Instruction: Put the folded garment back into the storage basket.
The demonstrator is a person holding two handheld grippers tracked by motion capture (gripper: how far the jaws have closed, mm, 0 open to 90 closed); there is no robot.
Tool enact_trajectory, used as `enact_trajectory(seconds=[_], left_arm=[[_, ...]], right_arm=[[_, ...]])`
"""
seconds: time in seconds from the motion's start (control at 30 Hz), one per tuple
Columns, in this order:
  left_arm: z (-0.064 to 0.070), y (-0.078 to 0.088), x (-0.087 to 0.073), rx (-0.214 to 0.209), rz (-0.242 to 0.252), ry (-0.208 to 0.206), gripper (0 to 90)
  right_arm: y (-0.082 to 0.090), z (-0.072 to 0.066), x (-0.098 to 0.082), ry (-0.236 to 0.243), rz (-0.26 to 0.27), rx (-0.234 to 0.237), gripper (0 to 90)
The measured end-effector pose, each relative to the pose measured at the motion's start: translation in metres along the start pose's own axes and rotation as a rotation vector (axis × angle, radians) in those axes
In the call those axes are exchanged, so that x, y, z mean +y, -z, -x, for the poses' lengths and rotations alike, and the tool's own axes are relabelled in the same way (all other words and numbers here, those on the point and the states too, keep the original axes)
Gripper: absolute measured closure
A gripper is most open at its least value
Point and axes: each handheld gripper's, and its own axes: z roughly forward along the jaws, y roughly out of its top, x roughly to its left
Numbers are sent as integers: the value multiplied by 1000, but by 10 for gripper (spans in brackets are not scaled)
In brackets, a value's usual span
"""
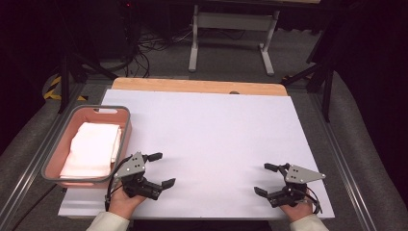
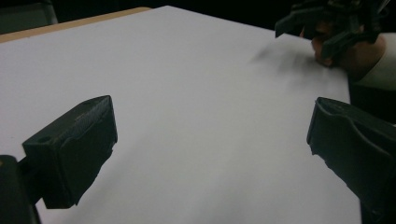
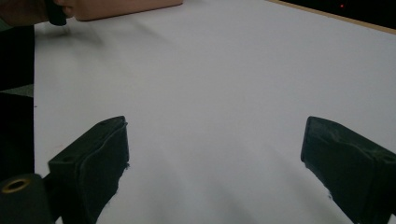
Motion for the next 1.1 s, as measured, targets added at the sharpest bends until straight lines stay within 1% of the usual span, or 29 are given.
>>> enact_trajectory(seconds=[0.13,0.23,0.4,0.47,0.5,0.57,0.67,0.77,0.83,0.93,0.97,1.03,1.1], left_arm=[[0,-2,-6,8,-19,-4,25],[1,-3,-9,13,-20,-6,25],[1,-5,-14,8,-32,-5,24],[1,-7,-15,1,-27,1,24],[1,-7,-16,-12,-25,8,22],[1,-8,-16,-19,-29,4,23],[0,-7,-17,-22,-18,10,26],[-1,-7,-17,-25,-18,21,29],[-1,-7,-17,-26,-19,21,35],[-1,-6,-18,-16,-9,31,40],[-1,-7,-18,-19,-9,33,41],[-2,-7,-18,-26,-11,33,49],[-1,-7,-18,-21,-11,33,54]], right_arm=[[0,0,0,0,1,2,84],[0,0,0,1,0,3,84],[0,0,0,0,0,6,84],[0,0,0,0,0,7,84],[0,0,0,0,0,7,84],[0,0,0,-2,0,6,84],[0,0,-1,-6,0,3,82],[0,0,0,-3,-1,4,82],[0,0,0,-4,-1,3,82],[0,0,-1,-3,-3,0,82],[-1,0,-1,-4,-2,1,82],[-1,0,-1,-4,-5,-2,82],[-1,0,-1,-5,-8,-3,82]])
